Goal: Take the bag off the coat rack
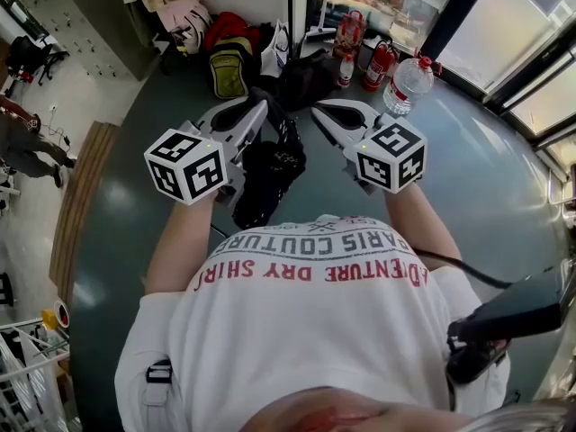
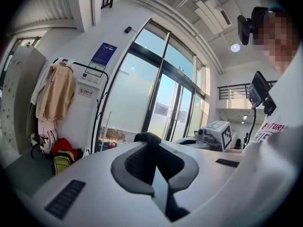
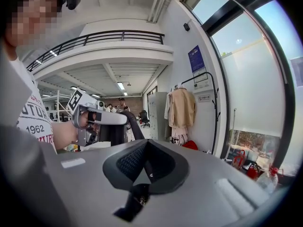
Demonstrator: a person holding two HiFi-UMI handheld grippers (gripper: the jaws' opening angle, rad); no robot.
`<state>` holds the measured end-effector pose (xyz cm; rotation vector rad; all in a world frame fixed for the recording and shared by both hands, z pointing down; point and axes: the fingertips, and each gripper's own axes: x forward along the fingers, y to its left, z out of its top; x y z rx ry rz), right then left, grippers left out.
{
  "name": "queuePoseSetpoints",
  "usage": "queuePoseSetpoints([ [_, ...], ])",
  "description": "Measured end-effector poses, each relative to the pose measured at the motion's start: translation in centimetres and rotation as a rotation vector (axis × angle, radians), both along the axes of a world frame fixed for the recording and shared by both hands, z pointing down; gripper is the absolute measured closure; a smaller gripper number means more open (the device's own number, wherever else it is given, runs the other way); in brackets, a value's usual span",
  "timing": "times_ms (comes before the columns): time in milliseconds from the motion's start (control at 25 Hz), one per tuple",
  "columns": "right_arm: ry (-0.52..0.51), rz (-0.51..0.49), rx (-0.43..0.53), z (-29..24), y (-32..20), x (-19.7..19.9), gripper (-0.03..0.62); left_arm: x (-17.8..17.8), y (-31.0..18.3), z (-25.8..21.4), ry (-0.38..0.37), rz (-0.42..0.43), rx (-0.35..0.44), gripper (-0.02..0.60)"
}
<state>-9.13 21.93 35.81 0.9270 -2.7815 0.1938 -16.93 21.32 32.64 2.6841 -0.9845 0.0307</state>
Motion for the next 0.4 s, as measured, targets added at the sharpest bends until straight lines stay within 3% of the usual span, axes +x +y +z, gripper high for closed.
queuePoseSetpoints([
  [400, 0.001, -0.007, -0.007, 0.44, -0.50, -0.63, 0.594, -0.34, -0.43, 1.08, 0.007, 0.006, -0.035, 0.571],
])
